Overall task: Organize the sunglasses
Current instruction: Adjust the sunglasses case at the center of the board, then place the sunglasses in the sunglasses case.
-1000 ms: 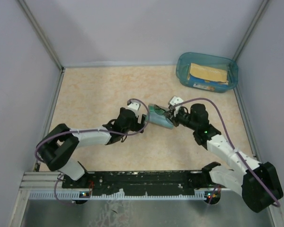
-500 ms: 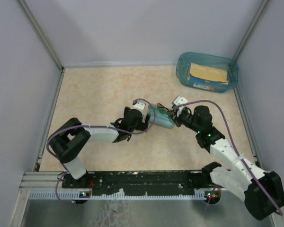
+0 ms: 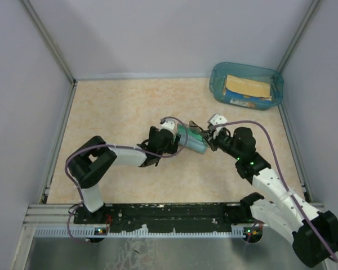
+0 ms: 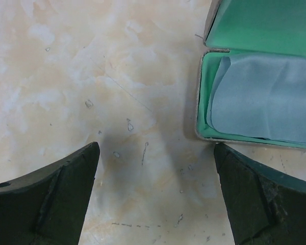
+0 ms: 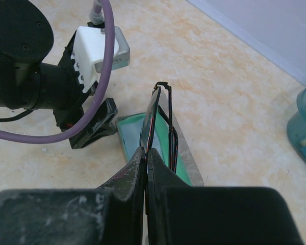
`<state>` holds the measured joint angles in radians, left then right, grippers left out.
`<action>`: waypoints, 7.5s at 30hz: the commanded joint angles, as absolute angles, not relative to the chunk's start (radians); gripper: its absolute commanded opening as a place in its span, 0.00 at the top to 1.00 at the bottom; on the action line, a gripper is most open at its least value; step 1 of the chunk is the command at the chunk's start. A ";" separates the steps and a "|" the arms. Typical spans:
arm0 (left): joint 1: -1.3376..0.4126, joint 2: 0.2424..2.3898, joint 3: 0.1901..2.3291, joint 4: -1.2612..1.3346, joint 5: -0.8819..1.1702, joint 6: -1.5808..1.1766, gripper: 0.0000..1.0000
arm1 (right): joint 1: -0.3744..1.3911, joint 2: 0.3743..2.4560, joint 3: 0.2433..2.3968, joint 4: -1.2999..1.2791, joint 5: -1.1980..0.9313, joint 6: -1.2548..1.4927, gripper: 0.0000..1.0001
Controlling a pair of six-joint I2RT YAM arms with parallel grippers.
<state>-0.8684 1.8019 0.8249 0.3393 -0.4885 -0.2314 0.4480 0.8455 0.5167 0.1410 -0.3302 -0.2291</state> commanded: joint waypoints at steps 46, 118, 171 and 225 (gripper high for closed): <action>-0.792 1.373 0.581 0.351 -0.437 -0.295 0.00 | 0.615 1.290 0.644 0.356 -0.106 -0.110 1.00; -0.791 1.274 0.551 0.336 -0.468 -0.286 0.00 | 0.597 1.467 0.615 0.521 -0.110 -0.189 1.00; -0.790 1.273 0.544 0.344 -0.474 -0.285 0.00 | 0.594 1.503 0.609 0.532 -0.104 -0.160 0.94; -0.792 1.281 0.585 0.274 -0.419 -0.300 0.00 | 0.594 1.088 0.562 0.394 0.212 0.031 0.30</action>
<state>-0.7940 1.2808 0.5529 0.3042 -0.4488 -0.2913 0.5991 1.1553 0.5636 0.4278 0.0254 -0.0841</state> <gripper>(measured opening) 0.998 0.655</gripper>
